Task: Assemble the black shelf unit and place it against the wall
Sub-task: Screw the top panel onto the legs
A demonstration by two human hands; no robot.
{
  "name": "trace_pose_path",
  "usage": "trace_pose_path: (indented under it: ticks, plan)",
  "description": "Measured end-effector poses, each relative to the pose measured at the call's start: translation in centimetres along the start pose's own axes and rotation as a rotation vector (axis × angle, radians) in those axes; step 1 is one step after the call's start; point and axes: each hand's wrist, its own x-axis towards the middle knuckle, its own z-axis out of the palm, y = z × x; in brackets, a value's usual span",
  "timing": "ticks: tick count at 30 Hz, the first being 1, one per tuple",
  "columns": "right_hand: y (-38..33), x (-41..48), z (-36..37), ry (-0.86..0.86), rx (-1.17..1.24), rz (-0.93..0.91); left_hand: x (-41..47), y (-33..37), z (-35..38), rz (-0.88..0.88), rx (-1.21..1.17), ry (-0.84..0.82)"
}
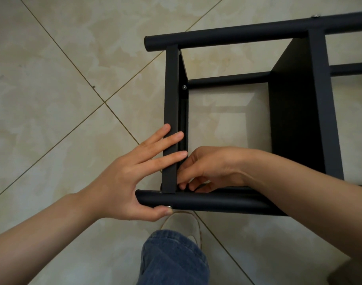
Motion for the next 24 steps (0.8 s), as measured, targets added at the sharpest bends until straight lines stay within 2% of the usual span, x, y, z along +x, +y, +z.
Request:
trace_pose_path:
  ticks: [11,16,24]
  plan:
    - [0.02,0.13,0.18,0.021,-0.047,0.007,0.05,0.1,0.0,0.005,0.018,0.002]
    - [0.05,-0.42,-0.48,-0.044,-0.004,0.001,0.13,0.17,-0.03,0.003,0.019,-0.002]
    - [0.01,-0.12,-0.12,-0.038,0.005,-0.004,0.11,0.17,0.03,0.005,0.022,-0.001]
